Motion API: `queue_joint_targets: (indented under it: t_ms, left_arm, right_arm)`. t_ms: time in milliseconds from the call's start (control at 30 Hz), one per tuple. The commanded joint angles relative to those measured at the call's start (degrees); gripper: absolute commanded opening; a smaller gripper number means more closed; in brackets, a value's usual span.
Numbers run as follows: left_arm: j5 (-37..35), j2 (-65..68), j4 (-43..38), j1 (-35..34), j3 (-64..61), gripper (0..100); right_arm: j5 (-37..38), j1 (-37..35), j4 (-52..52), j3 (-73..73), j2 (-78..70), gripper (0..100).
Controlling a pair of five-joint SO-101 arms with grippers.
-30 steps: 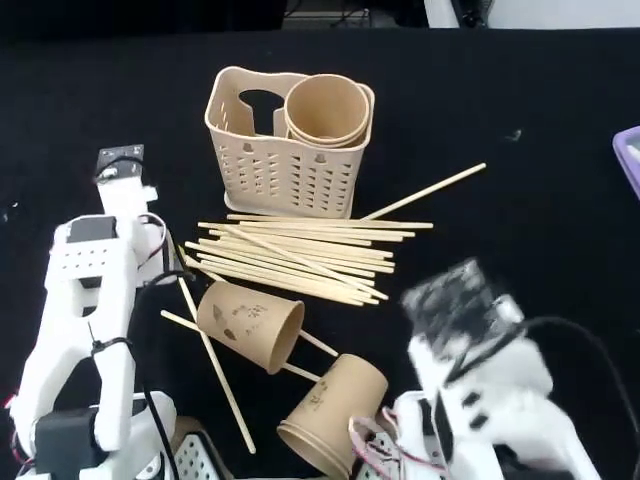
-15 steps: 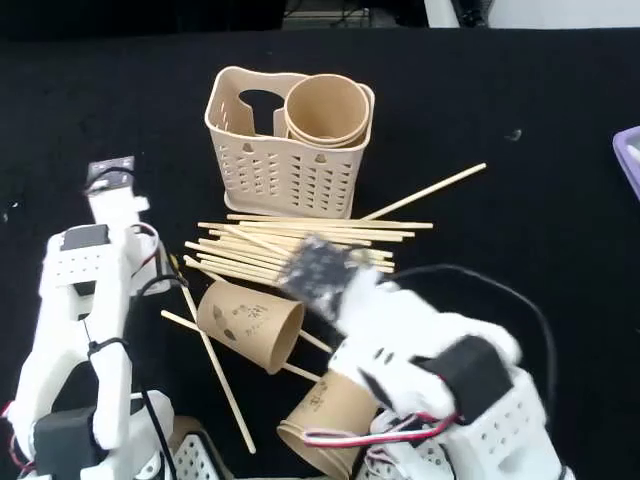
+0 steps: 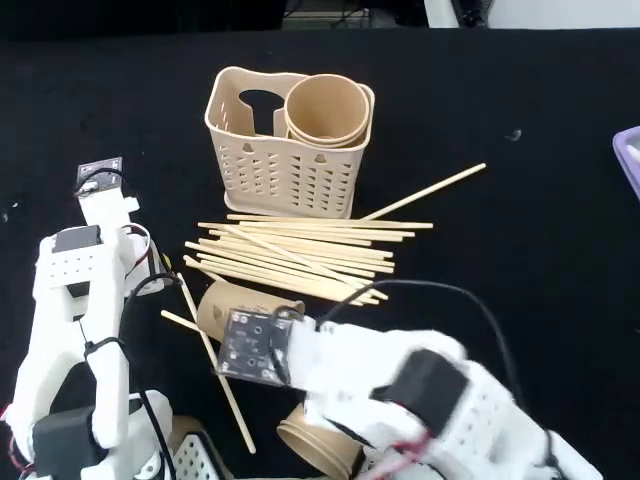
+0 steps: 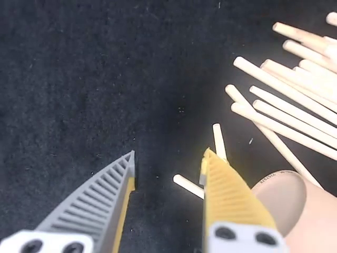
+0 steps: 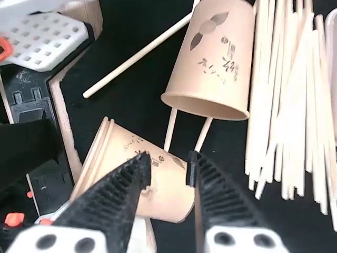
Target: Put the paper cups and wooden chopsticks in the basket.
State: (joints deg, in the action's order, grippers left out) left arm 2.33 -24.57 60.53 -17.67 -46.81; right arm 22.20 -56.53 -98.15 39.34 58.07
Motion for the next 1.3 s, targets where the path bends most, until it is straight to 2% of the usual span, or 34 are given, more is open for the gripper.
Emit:
queue_joint_targets:
  t_ms: [0, 167, 400, 467, 567, 733, 967, 1133, 1267]
  left_arm:
    - [0.00, -1.67, -2.46, -0.40, 0.48, 21]
    - [0.00, -1.67, -2.73, -0.40, 0.48, 21]
    - [0.00, -1.67, -2.81, -0.40, 0.48, 21]
    - [0.00, -1.67, -2.81, -0.48, 0.48, 21]
    - [0.00, -1.67, -2.81, -0.57, 0.48, 21]
    - [0.00, -1.67, -2.90, -3.56, 1.01, 21]
    - [0.00, -1.67, -2.90, -4.35, 1.01, 21]
    - [0.00, -1.67, -2.90, -4.62, 1.98, 21]
    - [0.00, -1.67, -2.90, -4.26, 1.98, 21]
  right_arm:
    - [-0.62, 2.46, 4.84, 3.30, -5.85, 12.7]
    - [0.18, 0.44, 6.42, 6.90, -9.63, 12.6]
    - [2.37, -18.55, 4.40, 5.85, -7.87, 12.4]
    - [2.46, -21.54, 4.48, 5.85, -9.10, 12.6]
    - [2.73, -21.10, 4.31, 5.23, -12.53, 12.6]
    - [4.57, -16.44, 4.66, 4.09, -22.11, 12.8]
    - [4.48, -15.82, 5.54, 2.15, -35.74, 12.7]
    - [0.53, -15.91, 5.45, 1.36, -35.82, 12.5]
    - [0.26, -15.74, 5.36, 1.54, -33.10, 12.4]
